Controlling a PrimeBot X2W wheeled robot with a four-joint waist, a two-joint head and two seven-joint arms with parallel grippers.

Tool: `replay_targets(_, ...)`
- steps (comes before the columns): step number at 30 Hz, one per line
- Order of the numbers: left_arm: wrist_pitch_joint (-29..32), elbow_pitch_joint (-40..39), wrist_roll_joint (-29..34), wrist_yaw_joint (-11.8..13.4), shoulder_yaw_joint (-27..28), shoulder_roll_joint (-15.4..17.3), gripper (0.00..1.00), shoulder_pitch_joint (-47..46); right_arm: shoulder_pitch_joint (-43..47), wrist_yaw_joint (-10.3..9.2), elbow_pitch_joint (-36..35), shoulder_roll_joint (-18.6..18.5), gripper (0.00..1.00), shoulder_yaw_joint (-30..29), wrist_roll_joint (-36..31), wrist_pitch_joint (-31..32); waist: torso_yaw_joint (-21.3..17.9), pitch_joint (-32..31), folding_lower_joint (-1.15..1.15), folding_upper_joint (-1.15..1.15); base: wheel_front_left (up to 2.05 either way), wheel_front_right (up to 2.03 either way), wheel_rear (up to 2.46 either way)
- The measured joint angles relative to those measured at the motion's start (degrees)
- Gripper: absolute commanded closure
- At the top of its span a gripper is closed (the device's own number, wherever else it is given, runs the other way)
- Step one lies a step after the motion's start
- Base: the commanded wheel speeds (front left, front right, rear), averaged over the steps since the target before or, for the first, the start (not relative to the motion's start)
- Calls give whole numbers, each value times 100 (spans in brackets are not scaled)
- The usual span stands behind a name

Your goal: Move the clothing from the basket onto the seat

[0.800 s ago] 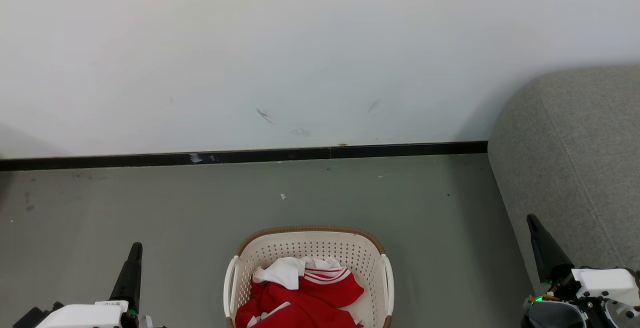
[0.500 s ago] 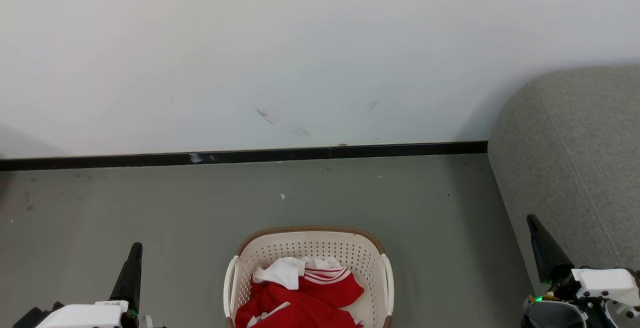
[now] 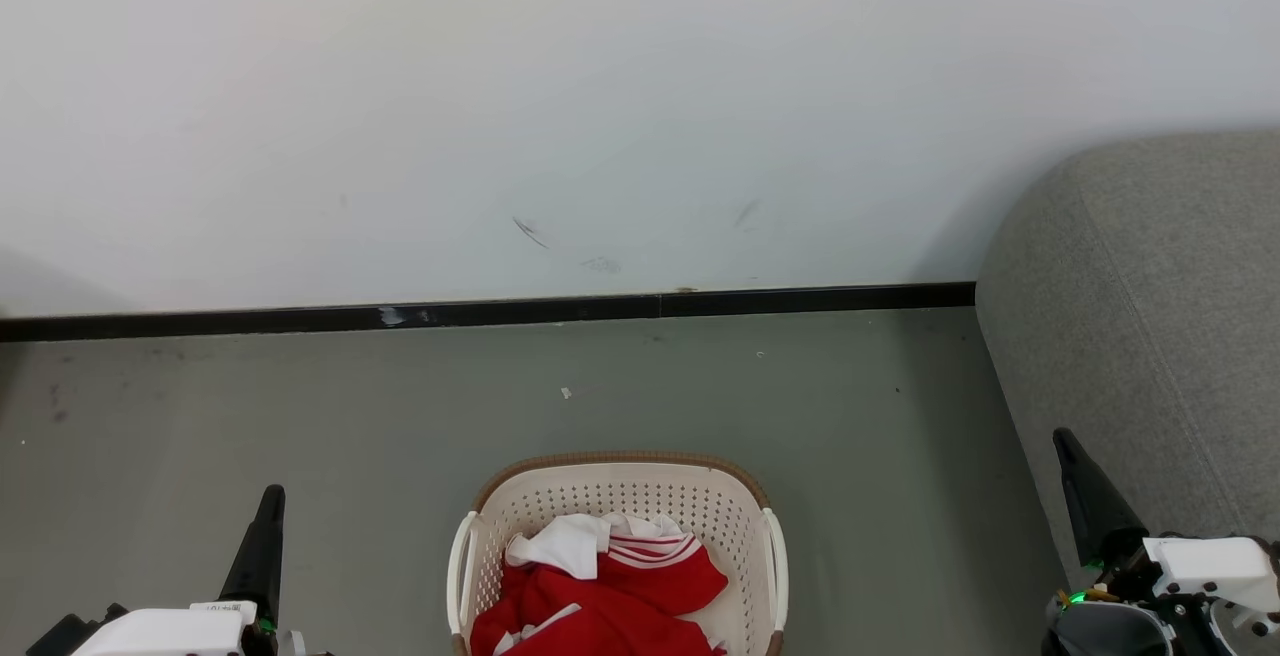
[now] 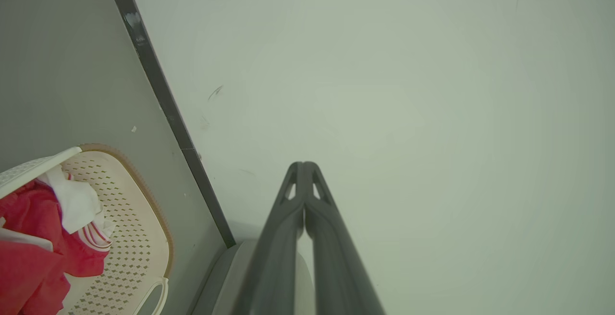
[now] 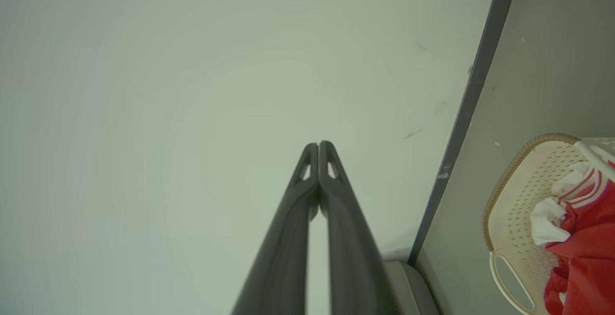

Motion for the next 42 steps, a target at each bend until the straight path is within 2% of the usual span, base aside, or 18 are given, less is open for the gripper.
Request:
replay_targets(3,0,0,0,0,0,0,100,0,0,0,0,0,100,0,0,0,0,0,0,0,0,0,0)
replay_targets(4,0,0,0,0,0,0,0,0,0,0,0,0,0,0,0,0,0,0,0,0,0,0,0)
replay_targets(5,-1,31,-2,1,-4,-13,0,14,14,-1,27,10,0,-1,-1,-1,0,0,0,0,0,0,0)
replay_targets(6,-1,86,-2,2,-10,-43,100,57,53,-4,87,34,100,0,-1,-1,0,0,0,0,0,0,0)
replay_targets(7,-1,149,-2,3,-19,-83,0,110,113,-5,154,63,0,4,-2,-1,0,0,0,0,0,0,0)
replay_targets(11,-2,375,-2,7,-76,-236,0,371,415,-9,374,181,0,20,-2,-16,-1,1,0,0,0,0,0)
replay_targets(21,-155,288,75,9,-160,-222,0,375,416,-8,250,171,0,86,-197,-209,-2,8,0,0,0,0,0)
replay_targets(28,-310,204,354,9,-270,-191,0,374,417,-8,126,82,0,136,-604,-338,3,6,5,0,0,0,0)
replay_targets(34,-448,165,653,9,-366,-109,0,371,417,-8,-22,-24,0,144,-1132,-465,12,-7,25,0,0,0,0)
replay_targets(42,-615,118,1137,9,-458,-12,0,344,416,-8,-225,-90,0,157,-1931,-633,29,-45,66,0,0,0,0)
